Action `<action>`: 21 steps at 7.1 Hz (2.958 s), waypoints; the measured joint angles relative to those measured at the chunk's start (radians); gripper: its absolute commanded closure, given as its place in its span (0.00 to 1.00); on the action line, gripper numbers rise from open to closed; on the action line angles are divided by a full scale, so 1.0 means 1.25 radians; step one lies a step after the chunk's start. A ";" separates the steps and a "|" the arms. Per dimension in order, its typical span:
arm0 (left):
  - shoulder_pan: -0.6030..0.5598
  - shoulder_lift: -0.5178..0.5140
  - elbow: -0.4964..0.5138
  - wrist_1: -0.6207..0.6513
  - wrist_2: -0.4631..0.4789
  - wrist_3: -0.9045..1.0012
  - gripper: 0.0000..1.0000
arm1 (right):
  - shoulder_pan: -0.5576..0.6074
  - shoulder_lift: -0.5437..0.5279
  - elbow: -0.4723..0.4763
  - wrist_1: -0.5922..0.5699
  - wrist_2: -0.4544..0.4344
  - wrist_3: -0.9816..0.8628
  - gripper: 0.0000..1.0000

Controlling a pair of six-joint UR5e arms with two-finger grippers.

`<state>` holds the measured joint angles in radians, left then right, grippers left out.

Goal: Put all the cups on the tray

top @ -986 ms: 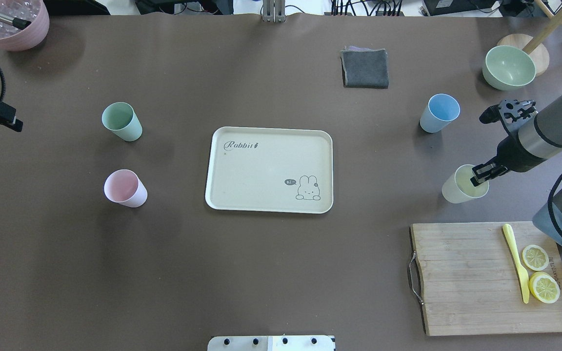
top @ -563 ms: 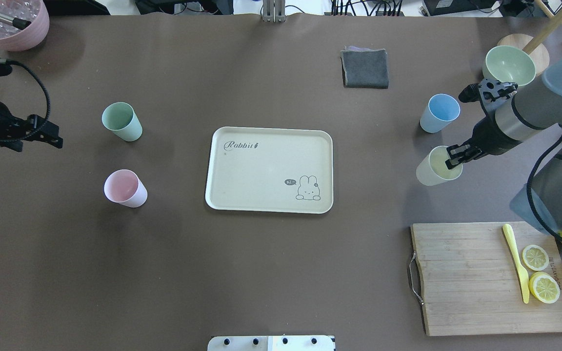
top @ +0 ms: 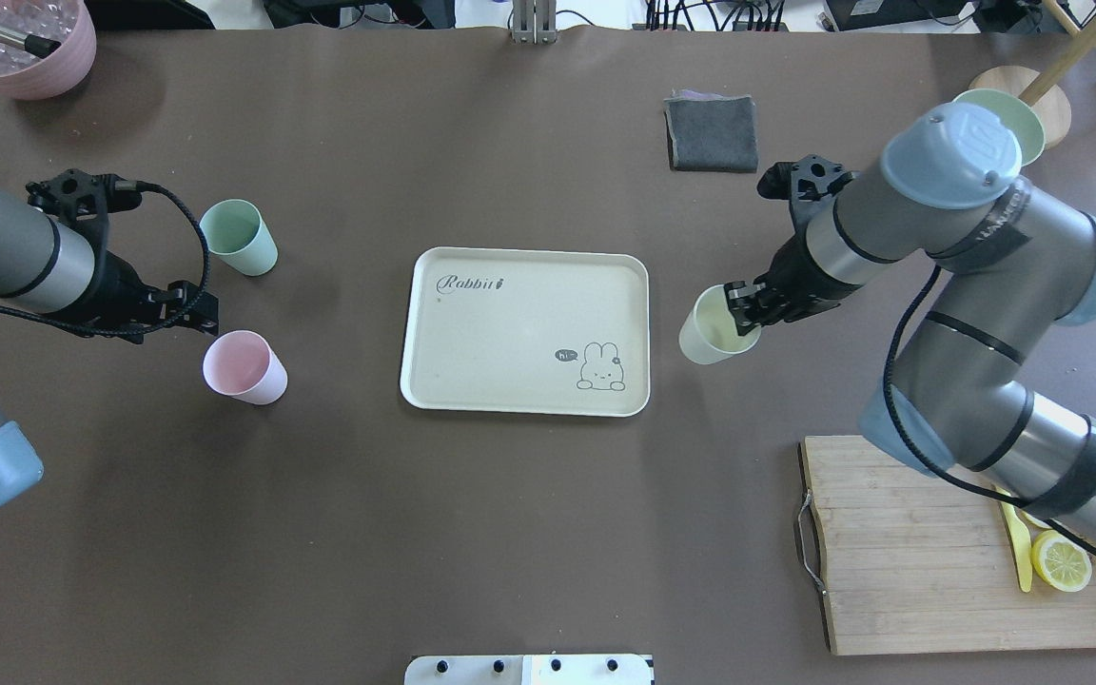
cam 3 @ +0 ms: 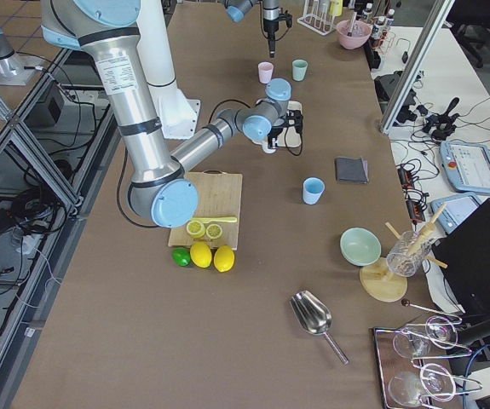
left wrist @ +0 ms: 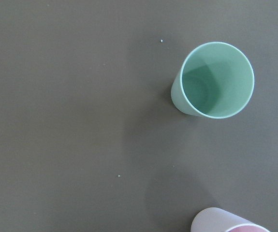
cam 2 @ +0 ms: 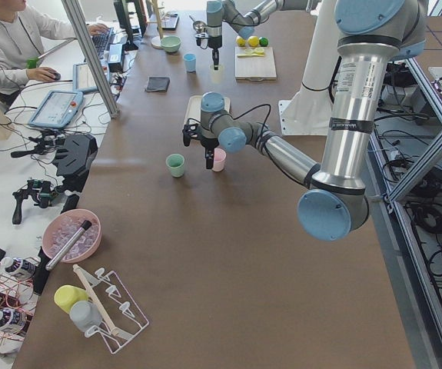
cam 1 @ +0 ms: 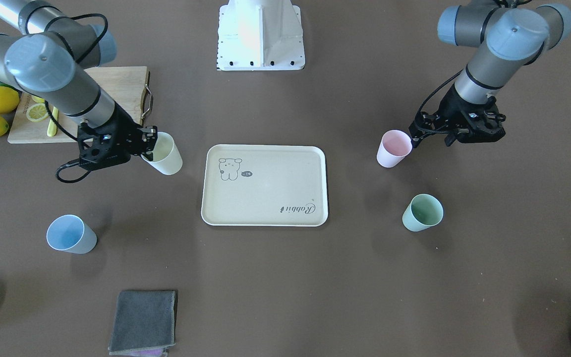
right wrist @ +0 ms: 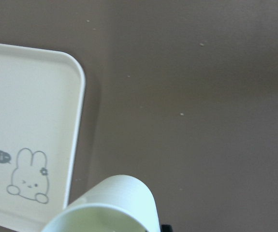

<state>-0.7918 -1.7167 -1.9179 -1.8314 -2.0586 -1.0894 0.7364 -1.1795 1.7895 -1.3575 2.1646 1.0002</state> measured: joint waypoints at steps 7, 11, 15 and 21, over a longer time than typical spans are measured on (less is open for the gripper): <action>0.074 -0.003 0.017 0.000 0.054 -0.034 1.00 | -0.132 0.169 -0.063 -0.079 -0.105 0.136 1.00; 0.061 -0.041 0.002 0.017 0.019 -0.042 1.00 | -0.138 0.175 -0.085 -0.084 -0.116 0.138 1.00; 0.043 -0.209 0.024 0.122 -0.014 -0.103 1.00 | -0.134 0.175 -0.106 -0.085 -0.154 0.134 1.00; 0.119 -0.348 0.125 0.132 0.048 -0.222 1.00 | -0.084 0.170 -0.116 -0.085 -0.126 0.121 0.00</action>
<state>-0.6431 -2.1514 -1.7612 -1.6663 -1.9986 -1.3674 0.6318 -0.9667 1.6445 -1.4636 2.0075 1.1520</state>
